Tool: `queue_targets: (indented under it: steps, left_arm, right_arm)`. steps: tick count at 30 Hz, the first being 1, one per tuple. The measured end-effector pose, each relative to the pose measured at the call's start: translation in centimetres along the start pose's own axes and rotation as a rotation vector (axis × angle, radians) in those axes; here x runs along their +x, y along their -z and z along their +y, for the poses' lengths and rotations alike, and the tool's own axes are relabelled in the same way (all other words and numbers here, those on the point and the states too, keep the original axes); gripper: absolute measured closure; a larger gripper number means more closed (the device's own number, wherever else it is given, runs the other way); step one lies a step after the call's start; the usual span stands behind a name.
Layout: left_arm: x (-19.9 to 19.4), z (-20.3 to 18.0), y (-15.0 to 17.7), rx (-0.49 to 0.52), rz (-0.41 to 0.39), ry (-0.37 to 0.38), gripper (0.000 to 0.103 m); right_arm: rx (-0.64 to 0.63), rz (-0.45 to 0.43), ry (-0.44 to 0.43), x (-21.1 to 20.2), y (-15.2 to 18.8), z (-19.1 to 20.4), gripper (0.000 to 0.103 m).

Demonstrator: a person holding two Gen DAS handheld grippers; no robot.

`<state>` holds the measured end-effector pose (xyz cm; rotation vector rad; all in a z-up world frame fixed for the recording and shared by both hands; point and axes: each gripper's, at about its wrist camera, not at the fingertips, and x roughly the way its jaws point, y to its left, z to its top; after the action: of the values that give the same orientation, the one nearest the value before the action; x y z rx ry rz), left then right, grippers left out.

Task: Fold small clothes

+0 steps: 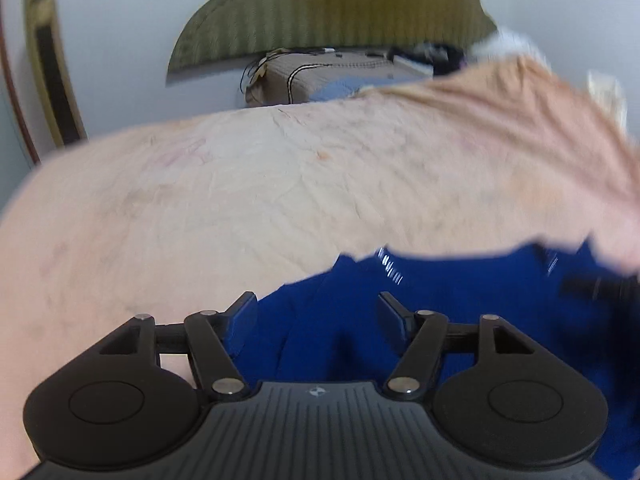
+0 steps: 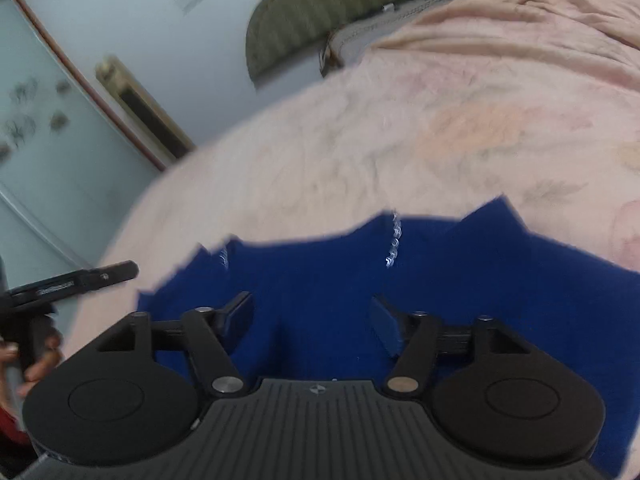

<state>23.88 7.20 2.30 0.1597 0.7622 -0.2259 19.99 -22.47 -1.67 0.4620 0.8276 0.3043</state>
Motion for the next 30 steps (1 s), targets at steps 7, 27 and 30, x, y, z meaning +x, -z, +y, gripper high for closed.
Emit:
queue_targets:
  steps: [7, 27, 30]
  left_arm:
    - [0.7, 2.5, 2.1, -0.041, 0.031, -0.111, 0.038]
    - [-7.8, 4.9, 12.8, -0.111, 0.09, 0.266, 0.082]
    - [-7.7, 4.9, 12.9, -0.144, 0.087, 0.288, 0.098]
  right_arm:
    - [0.103, -0.21, 0.257, -3.1, -0.4, -2.9, 0.034]
    - [-0.038, -0.159, 0.382, -15.0, 14.7, -0.4, 0.033]
    - [-0.014, -0.136, 0.37, -14.5, 15.8, -0.5, 0.066]
